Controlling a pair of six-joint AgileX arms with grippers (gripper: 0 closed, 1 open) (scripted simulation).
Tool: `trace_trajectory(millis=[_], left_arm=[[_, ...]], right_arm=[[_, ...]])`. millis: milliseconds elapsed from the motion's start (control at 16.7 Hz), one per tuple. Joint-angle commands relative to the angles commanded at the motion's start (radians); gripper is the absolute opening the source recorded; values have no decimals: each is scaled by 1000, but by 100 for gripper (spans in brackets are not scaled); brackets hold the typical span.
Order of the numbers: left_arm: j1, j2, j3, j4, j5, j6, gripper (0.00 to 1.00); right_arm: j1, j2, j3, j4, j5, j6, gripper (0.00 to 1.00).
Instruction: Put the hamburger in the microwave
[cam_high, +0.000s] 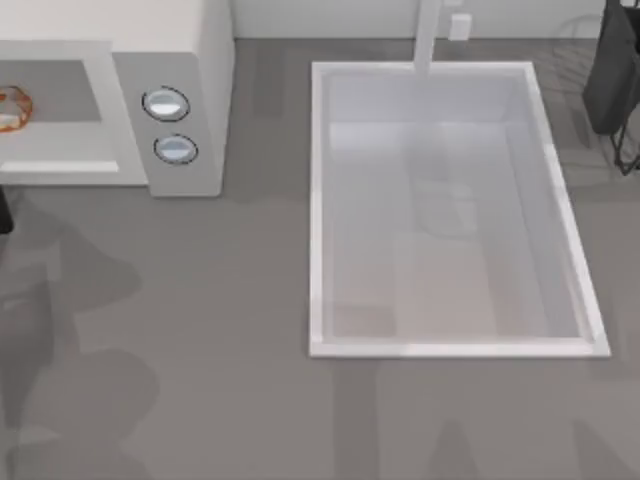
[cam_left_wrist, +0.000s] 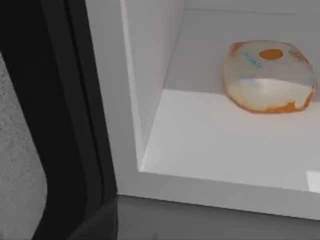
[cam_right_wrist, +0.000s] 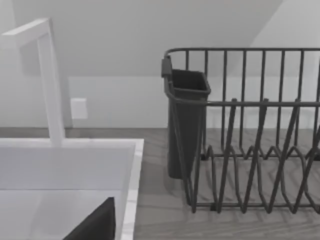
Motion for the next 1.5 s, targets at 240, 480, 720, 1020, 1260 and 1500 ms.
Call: trace_trajectory(millis=[240, 480, 720, 1020, 1260, 1500], left_arm=[[21, -17, -125, 27, 17, 9, 100], [27, 4, -174, 14, 22, 12, 100], [20, 4, -172, 14, 21, 11, 100], [20, -55, -131, 5, 22, 12, 100], [20, -144, -95, -79, 20, 12, 100], [21, -245, -69, -212, 18, 11, 100]], right_arm=[[0, 0, 0, 0, 0, 0, 100], [0, 0, 0, 0, 0, 0, 100], [0, 0, 0, 0, 0, 0, 100], [0, 0, 0, 0, 0, 0, 100], [0, 0, 0, 0, 0, 0, 100], [0, 0, 0, 0, 0, 0, 100]])
